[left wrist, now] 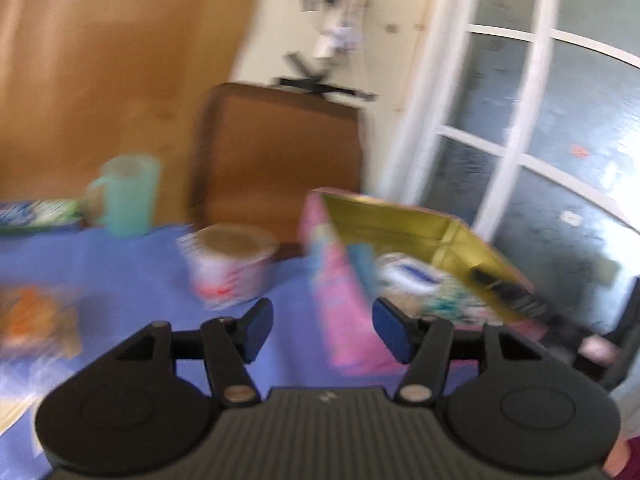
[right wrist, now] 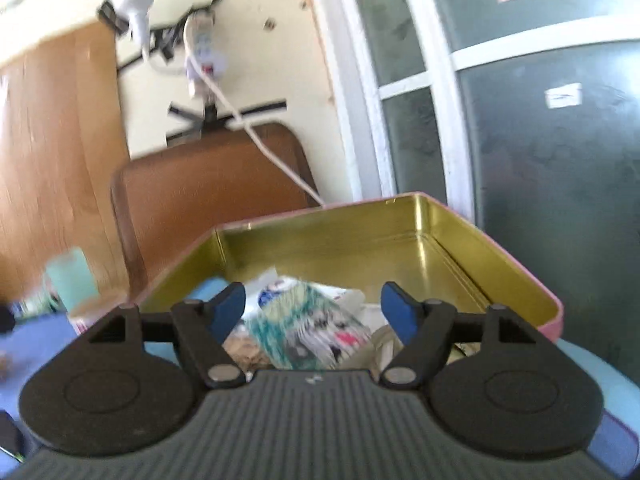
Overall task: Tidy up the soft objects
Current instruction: 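Carry the green-and-white box into the pink tin and open the right gripper, then grasp the pink fluffy toy with the right gripper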
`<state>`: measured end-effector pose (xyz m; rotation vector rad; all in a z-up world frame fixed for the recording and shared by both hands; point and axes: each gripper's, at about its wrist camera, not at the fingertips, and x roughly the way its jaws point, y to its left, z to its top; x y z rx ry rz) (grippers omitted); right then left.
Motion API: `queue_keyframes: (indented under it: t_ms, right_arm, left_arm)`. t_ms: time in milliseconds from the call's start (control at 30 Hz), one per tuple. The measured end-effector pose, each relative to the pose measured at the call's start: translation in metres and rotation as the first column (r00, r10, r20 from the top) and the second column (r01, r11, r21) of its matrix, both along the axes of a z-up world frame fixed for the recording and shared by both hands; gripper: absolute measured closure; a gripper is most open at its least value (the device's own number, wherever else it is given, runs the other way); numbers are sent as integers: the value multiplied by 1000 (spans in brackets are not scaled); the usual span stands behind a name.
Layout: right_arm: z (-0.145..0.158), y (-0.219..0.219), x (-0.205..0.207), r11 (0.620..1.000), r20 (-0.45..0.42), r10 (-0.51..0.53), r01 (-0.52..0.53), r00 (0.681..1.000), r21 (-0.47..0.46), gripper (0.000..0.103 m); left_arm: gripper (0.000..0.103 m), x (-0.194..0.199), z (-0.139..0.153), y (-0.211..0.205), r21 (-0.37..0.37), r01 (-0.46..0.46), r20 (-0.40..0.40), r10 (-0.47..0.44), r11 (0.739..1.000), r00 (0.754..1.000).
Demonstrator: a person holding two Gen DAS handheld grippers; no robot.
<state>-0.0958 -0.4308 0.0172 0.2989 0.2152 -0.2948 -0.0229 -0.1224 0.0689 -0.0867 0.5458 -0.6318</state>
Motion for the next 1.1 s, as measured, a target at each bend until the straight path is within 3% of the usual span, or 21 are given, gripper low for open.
queue_keyframes:
  t_ms: [133,267,367,467,533,567,633,700,767,867,933,967,1100]
  right_arm:
    - [9,21,-14,997,89,77,-77,993,-8,37]
    - [21,62,-8,954,83,299,-297,951,-32,42]
    - [24,104,8,872,36,489,-490,871,-6,42]
    - [27,161,31,767,-41,641,-642,766,4,42]
    - [32,201,44,702,-78,708,-712,702,-33,42]
    - [34,223,51,667,-99,735,-741,671,-72,42]
    - [37,267,61,597,-146,772,-785,618,-165,42]
    - [36,311,76,515,-197,805,-824,559,-236,42]
    - [34,344,99,466,-257,812,-847,525,-257,42]
    - [22,389,123,440,-324,792,-852,517,-283,45]
    - [15,403,133,434,-374,771,-855,516,-285,63]
    - [13,401,127,445,-375,759,-845,532,-298,65]
    - [17,366,98,429,-350,793,-865,499,-259,67]
  left_arm:
    - [46,-6,-20,71,22,-146,-16,147,989,989]
    - [41,-14,-34,147,46,-340,1,340,939,940]
    - [39,-16,-42,201,21,-482,-8,482,876,876]
    - [39,-15,-51,235,-26,-575,-14,575,818,818]
    - [41,-16,-59,252,-81,-605,-46,603,792,796]
    - [40,-17,-58,257,-117,-603,-55,601,789,797]
    - [39,-22,-57,262,-159,-616,-26,620,772,784]
    - [39,-25,-56,260,-162,-604,-4,612,780,791]
    - [39,-29,-54,256,-153,-596,34,607,788,794]
    - [38,-35,-54,248,-128,-586,79,597,800,798]
    - [38,-35,-54,245,-117,-578,94,588,808,803]
    - [38,-35,-54,245,-117,-573,98,583,811,806]
    - [35,-35,-54,247,-130,-562,88,574,817,814]
